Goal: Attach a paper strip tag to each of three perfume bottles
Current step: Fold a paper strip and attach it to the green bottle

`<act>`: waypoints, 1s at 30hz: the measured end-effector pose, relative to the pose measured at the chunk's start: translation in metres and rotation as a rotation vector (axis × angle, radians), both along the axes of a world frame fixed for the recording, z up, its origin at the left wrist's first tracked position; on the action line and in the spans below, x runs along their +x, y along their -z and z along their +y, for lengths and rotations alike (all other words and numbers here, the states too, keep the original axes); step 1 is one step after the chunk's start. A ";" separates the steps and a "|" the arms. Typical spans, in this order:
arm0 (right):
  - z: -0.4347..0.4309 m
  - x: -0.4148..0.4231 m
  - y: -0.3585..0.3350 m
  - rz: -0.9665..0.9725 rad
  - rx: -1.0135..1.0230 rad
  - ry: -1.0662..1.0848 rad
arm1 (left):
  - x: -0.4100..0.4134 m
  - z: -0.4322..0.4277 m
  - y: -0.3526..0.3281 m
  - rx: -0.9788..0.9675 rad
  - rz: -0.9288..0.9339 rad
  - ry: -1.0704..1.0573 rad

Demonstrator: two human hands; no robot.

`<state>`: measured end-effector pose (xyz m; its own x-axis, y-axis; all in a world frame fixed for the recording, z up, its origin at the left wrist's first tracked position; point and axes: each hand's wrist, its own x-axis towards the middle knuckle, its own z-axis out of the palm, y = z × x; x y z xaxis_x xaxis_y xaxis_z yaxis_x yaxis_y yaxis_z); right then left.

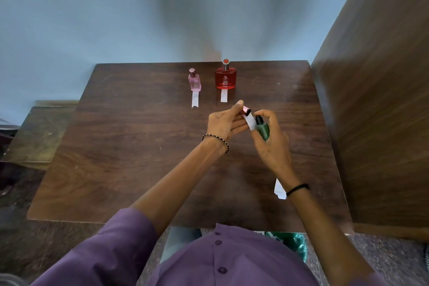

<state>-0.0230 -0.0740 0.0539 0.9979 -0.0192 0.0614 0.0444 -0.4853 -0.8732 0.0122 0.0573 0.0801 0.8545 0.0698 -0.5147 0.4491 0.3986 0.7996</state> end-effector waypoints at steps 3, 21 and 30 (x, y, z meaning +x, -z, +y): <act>-0.003 0.000 -0.006 0.166 0.265 -0.010 | -0.001 0.003 -0.001 0.001 -0.003 -0.012; 0.001 0.000 -0.011 0.347 0.738 0.020 | -0.006 0.008 -0.001 0.013 -0.027 0.014; 0.006 -0.001 -0.006 0.163 0.398 -0.016 | -0.004 0.012 -0.001 0.046 -0.043 0.018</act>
<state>-0.0238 -0.0683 0.0599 0.9943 0.0056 -0.1060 -0.1048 -0.1095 -0.9885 0.0079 0.0689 0.0808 0.8770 0.0770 -0.4744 0.4210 0.3528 0.8356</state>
